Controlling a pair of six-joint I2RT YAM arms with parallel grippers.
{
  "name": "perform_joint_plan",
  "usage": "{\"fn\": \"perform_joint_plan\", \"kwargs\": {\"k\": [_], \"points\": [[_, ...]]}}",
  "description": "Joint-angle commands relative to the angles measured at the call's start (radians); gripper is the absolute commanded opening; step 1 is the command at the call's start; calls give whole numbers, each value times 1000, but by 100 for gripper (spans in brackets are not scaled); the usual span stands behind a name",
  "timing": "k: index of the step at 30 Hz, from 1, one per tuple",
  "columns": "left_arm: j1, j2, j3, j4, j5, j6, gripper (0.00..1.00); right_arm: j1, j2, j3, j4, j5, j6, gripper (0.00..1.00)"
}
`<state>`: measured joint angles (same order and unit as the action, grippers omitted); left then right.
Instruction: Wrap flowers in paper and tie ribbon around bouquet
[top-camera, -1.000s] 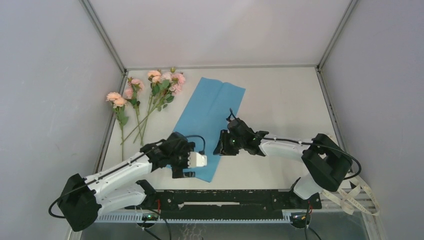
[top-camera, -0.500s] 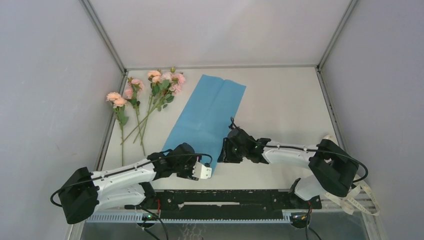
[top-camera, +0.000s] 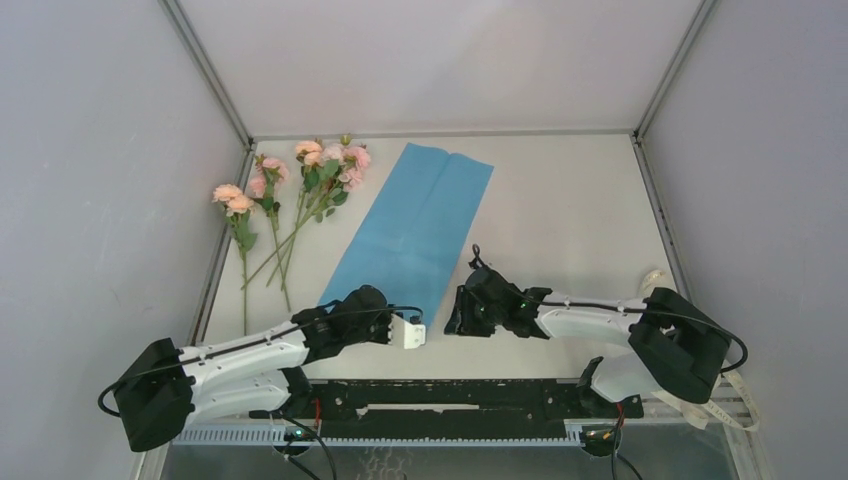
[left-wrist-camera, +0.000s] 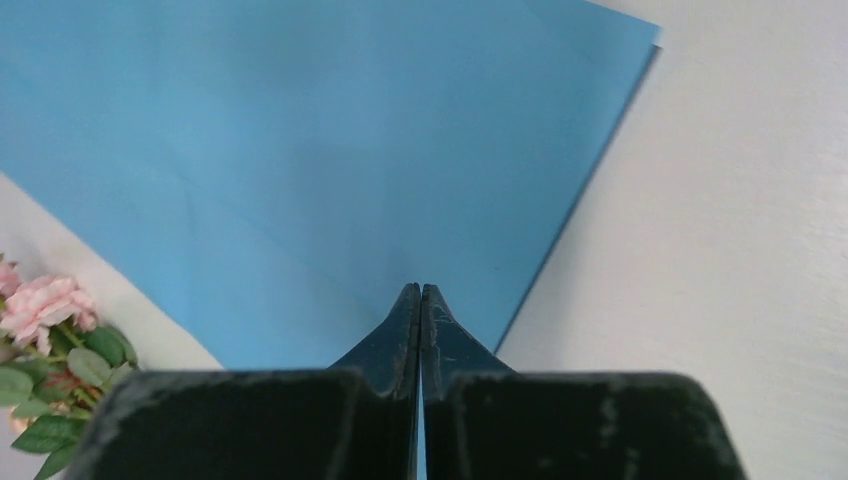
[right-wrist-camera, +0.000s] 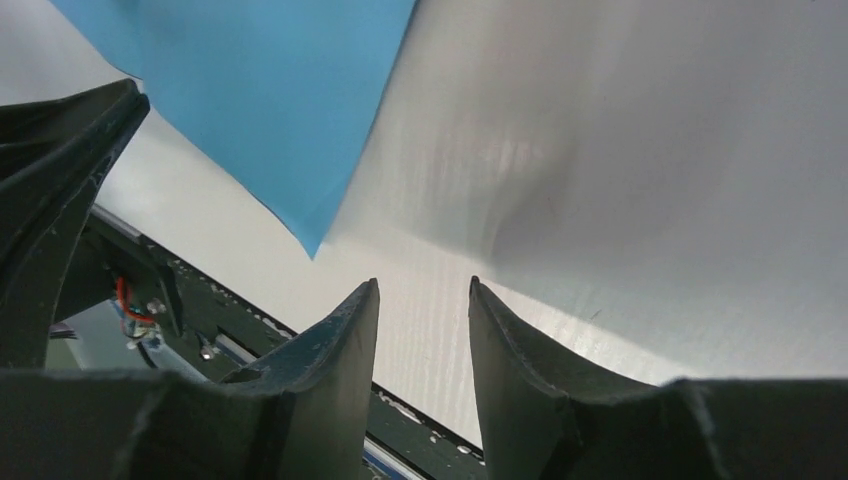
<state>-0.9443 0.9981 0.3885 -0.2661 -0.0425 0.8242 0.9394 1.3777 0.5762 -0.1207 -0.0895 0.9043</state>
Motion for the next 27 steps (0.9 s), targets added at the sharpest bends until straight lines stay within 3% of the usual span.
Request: {"fn": "perform_joint_plan", "kwargs": {"k": [1, 5, 10, 21, 23, 27], "points": [[-2, -16, -7, 134, -85, -53, 0, 4, -60, -28, 110, -13, 61, 48], [12, -12, 29, 90, -94, -99, 0, 19, -43, -41, 225, -13, 116, 53], [224, -35, 148, -76, 90, -222, 0, 5, 44, -36, 300, 4, 215, 57], [334, -15, 80, -54, 53, -221, 4, 9, 300, -4, 544, -83, 317, 53], [335, -21, 79, -61, 76, -221, 4, 7, 320, 6, 577, -95, 329, 44], [334, -54, 81, -101, 151, -194, 10, 2, 294, 32, 559, -59, 306, 7]]}}
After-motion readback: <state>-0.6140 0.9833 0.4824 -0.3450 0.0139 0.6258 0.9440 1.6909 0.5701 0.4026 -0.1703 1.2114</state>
